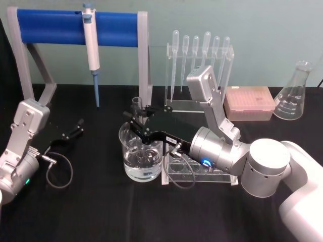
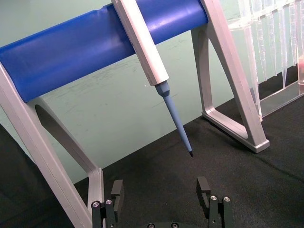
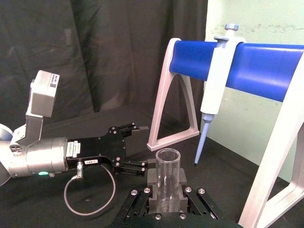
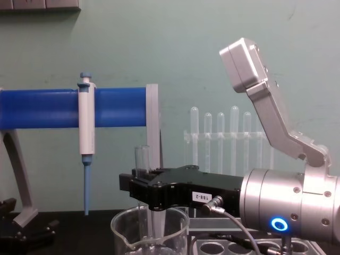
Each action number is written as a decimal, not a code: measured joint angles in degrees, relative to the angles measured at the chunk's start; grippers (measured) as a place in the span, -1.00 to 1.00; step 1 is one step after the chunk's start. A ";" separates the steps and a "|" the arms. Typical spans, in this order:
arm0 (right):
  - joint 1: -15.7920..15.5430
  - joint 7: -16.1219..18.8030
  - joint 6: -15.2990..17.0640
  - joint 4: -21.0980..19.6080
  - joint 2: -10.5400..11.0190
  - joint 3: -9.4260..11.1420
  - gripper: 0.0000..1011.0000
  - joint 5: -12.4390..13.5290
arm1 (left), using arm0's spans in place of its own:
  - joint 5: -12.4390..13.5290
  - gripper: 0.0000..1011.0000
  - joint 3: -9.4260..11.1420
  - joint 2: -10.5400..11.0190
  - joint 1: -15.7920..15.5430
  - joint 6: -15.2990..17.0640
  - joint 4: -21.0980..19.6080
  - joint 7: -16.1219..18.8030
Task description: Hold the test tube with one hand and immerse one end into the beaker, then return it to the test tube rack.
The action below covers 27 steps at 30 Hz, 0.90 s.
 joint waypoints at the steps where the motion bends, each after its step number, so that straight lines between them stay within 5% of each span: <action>1: 0.00 0.00 0.00 0.00 0.00 0.00 -0.55 0.00 | 0.00 0.98 0.00 0.00 0.00 0.00 0.00 0.00; 27: 0.00 0.00 0.00 0.00 0.00 0.00 -0.55 0.00 | 0.00 0.98 0.00 0.00 0.00 0.00 0.00 0.00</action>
